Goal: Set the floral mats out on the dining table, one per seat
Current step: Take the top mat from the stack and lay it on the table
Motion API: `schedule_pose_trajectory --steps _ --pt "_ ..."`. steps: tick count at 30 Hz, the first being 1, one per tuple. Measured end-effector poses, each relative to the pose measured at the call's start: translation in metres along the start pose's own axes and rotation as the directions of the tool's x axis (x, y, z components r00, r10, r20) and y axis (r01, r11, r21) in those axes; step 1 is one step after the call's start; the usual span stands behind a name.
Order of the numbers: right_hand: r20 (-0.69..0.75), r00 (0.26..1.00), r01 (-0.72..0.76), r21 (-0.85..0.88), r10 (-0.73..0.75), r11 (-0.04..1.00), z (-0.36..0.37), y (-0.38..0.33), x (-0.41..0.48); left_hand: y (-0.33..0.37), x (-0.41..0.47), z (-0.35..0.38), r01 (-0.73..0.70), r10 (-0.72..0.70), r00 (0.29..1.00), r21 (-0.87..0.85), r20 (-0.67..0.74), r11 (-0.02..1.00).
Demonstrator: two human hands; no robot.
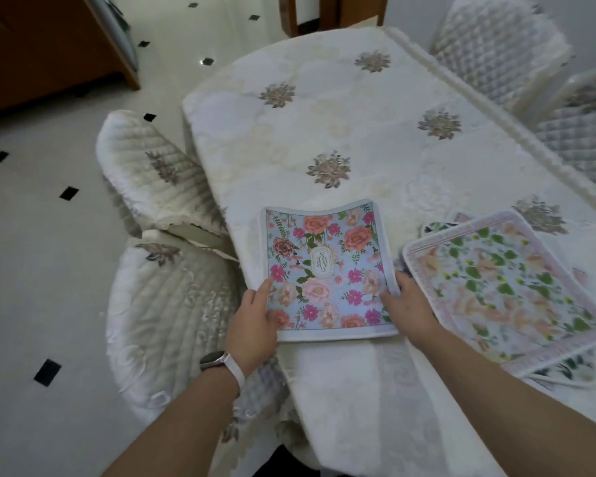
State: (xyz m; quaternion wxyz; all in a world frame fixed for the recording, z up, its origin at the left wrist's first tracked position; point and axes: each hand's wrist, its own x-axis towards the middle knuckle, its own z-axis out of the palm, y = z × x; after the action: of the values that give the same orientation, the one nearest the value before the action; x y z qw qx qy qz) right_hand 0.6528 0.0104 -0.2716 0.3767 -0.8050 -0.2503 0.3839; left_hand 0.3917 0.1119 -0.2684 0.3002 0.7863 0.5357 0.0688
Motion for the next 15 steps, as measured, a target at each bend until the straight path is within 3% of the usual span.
schedule_pose_trajectory --steps 5,11,15 --pt "0.004 1.000 0.026 -0.117 -0.025 0.993 0.018 -0.005 0.009 -0.030 -0.006 0.011 0.118 -0.120 0.991 0.028 0.062 0.993" --pt "-0.005 0.993 -0.121 -0.024 0.121 0.992 0.017 0.009 0.017 -0.034 -0.005 0.025 0.223 -0.223 0.970 0.010 0.100 0.975" --pt "-0.050 0.983 -0.171 0.132 0.179 0.976 0.018 0.011 0.004 -0.037 0.001 0.018 0.184 -0.194 0.975 0.099 0.109 0.978"
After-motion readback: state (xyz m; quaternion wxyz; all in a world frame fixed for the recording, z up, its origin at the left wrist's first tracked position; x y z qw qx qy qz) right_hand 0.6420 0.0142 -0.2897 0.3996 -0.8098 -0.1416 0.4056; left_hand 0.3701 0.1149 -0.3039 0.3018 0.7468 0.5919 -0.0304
